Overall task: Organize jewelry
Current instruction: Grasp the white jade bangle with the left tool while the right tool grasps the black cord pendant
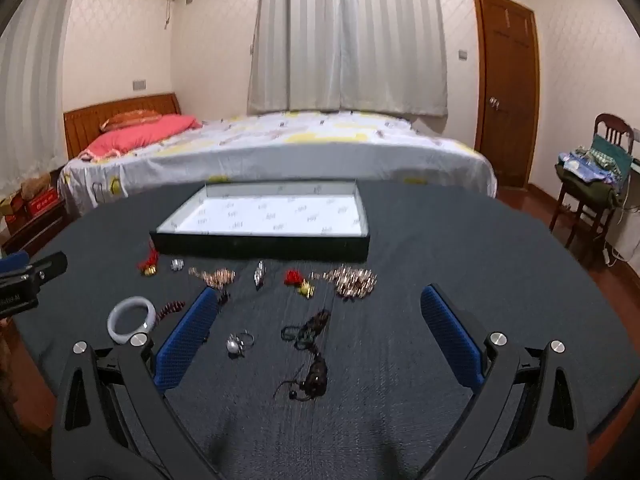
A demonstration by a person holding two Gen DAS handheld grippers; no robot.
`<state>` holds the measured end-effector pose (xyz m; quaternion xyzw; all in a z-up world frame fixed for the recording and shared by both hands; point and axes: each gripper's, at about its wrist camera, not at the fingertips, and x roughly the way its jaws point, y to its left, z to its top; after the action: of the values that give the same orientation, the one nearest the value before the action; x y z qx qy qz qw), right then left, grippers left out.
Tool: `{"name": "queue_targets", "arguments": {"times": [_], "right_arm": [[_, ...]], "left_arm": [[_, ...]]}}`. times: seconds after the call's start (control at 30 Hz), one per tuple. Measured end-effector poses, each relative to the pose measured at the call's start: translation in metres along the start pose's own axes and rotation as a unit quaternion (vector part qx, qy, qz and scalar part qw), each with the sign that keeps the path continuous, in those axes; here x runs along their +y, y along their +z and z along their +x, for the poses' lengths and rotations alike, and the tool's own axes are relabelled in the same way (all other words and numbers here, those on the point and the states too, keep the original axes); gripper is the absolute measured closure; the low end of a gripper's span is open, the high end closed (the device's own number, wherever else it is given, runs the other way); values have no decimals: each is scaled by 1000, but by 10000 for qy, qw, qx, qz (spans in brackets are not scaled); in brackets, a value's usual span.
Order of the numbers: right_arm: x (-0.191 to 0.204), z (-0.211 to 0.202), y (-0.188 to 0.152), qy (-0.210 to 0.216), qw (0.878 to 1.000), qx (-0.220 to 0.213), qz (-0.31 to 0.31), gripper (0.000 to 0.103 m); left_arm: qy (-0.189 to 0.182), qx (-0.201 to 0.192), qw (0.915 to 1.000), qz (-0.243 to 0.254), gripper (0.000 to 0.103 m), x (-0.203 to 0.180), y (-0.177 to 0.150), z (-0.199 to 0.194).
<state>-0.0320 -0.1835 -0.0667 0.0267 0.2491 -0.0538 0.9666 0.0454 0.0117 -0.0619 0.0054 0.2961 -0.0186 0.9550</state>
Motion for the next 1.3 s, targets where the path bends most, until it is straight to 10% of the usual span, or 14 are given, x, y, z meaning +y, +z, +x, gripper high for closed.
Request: {"name": "queue_targets", "arguments": {"times": [0.1, 0.73, 0.97, 1.3], "right_arm": [[-3, 17, -4, 96, 9995, 295, 59, 25], [-5, 59, -43, 252, 9895, 1420, 113, 55], [-6, 59, -47, 383, 9887, 1437, 200, 86], [-7, 56, -42, 536, 9904, 1245, 265, 86]], "left_arm": [[-46, 167, 9998, 47, 7, -1, -4, 10], [-99, 467, 9982, 365, 7, -15, -20, 36], [-103, 542, 9974, 472, 7, -21, -26, 42], [-126, 751, 9962, 426, 7, -26, -25, 67]]}}
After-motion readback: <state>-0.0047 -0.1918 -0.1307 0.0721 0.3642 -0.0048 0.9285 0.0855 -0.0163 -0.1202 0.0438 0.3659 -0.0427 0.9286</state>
